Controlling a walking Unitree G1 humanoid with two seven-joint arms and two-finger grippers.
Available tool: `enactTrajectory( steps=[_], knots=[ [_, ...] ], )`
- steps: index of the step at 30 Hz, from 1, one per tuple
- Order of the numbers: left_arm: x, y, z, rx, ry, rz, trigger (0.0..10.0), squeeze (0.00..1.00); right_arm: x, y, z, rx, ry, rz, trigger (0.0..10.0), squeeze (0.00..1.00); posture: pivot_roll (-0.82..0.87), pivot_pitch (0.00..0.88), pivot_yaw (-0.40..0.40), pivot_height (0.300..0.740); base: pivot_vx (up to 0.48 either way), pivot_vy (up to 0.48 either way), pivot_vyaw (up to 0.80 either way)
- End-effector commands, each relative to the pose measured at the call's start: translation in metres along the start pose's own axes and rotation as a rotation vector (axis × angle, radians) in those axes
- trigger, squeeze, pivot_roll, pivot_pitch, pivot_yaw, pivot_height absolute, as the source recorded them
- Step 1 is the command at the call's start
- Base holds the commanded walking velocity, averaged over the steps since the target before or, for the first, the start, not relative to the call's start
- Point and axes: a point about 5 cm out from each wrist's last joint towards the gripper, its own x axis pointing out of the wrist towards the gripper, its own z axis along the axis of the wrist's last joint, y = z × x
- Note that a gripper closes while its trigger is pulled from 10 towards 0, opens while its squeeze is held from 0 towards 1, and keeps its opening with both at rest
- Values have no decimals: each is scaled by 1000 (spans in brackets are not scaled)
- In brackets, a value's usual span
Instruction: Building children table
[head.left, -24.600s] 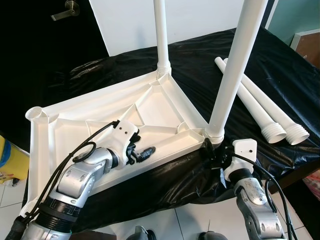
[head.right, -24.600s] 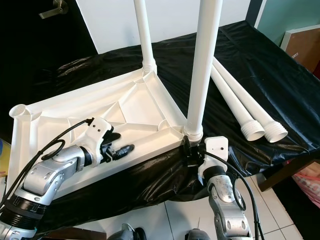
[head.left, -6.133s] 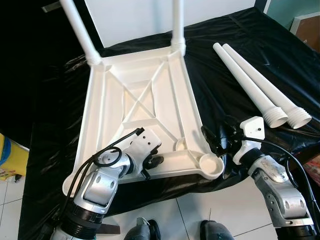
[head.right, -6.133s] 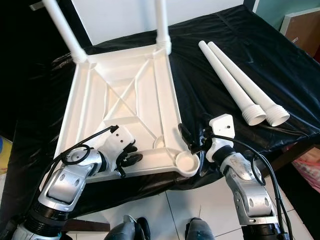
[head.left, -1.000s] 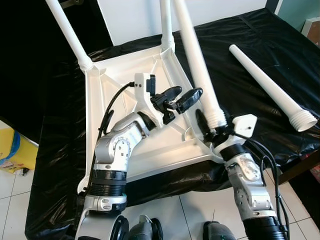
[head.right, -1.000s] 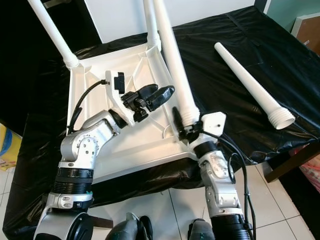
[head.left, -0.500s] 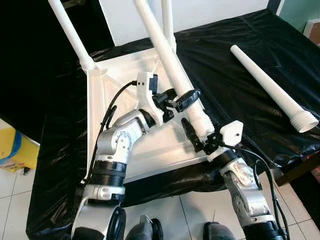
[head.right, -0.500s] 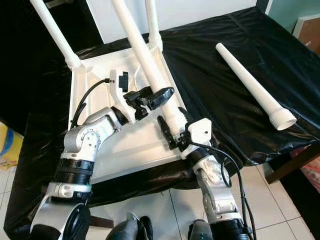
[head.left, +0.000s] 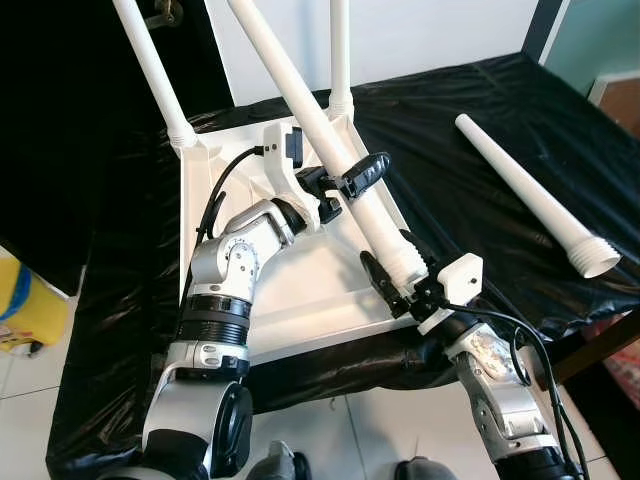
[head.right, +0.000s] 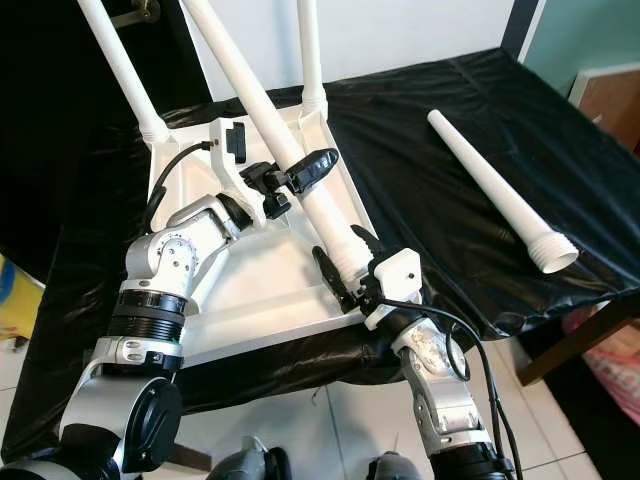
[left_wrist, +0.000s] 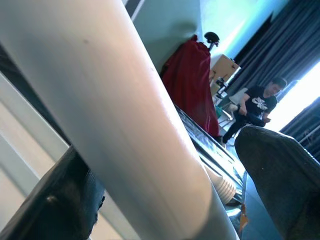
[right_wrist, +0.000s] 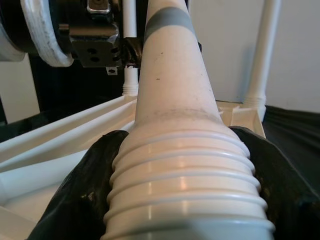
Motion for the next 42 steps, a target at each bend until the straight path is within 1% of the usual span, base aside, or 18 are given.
enactTrajectory(
  steps=[1,5,6,7,10,11,12,14,15,17,19,20,28,32,35,36,42],
  knots=[
    [2,0,4,-7,6,-4,10000,0,2,3,-1,-15,1,40,10000,0,-88,17,38,740,0,0,0],
    [1,3,5,-32,22,1,10000,0,2,2,-1,-20,3,44,10000,0,-87,17,38,740,0,0,0],
    [1,6,8,-62,21,8,8863,0,1,2,-2,-23,6,53,10000,0,-82,18,39,740,0,0,0],
    [0,11,16,-88,15,17,7059,0,0,3,-2,-25,9,66,10000,0,-80,25,40,740,0,0,0],
    [0,13,21,-81,11,20,7059,0,0,3,-2,-25,8,72,10000,0,-80,25,40,740,0,0,0],
    [-1,20,27,-62,10,52,10000,0,0,3,-2,-30,8,79,10000,0,-84,29,40,740,0,0,0],
    [-2,25,30,-50,10,76,10000,0,-1,4,-2,-35,8,84,10000,0,-84,30,41,740,0,0,0],
    [-5,35,45,-22,-17,120,10000,0,-1,4,-1,-39,7,93,10000,0,-86,40,38,740,0,0,0],
    [-5,35,45,-22,-17,120,10000,0,-1,4,-1,-39,7,93,10000,0,-86,40,38,740,0,0,0],
    [-6,40,57,-19,-46,149,10000,0,-3,4,-1,-42,9,98,10000,0,-88,46,39,740,0,0,0],
    [-7,41,61,-19,-54,157,10000,0,-3,4,-1,-44,11,101,10000,0,-88,46,39,740,0,0,0],
    [-8,41,63,-23,-61,160,0,0,-3,4,-2,-45,13,103,10000,0,-89,47,40,740,0,0,0],
    [-7,39,56,-86,-49,121,0,0,-5,4,-2,-47,10,79,10000,0,-87,55,53,740,0,0,0],
    [-5,41,52,-73,-16,131,0,0,-5,4,-3,-44,8,69,10000,0,-85,56,54,740,0,0,0],
    [-4,42,52,-77,-12,130,0,0,-5,4,-3,-39,7,65,10000,0,-84,55,56,740,0,0,0],
    [-4,41,53,-75,-13,126,0,0,-5,3,-3,-35,6,62,10000,1000,-82,56,57,740,0,0,0],
    [-3,40,59,-57,-18,129,0,0,-4,1,-2,-31,1,52,10000,1000,-84,55,58,740,0,0,0]
  ],
)
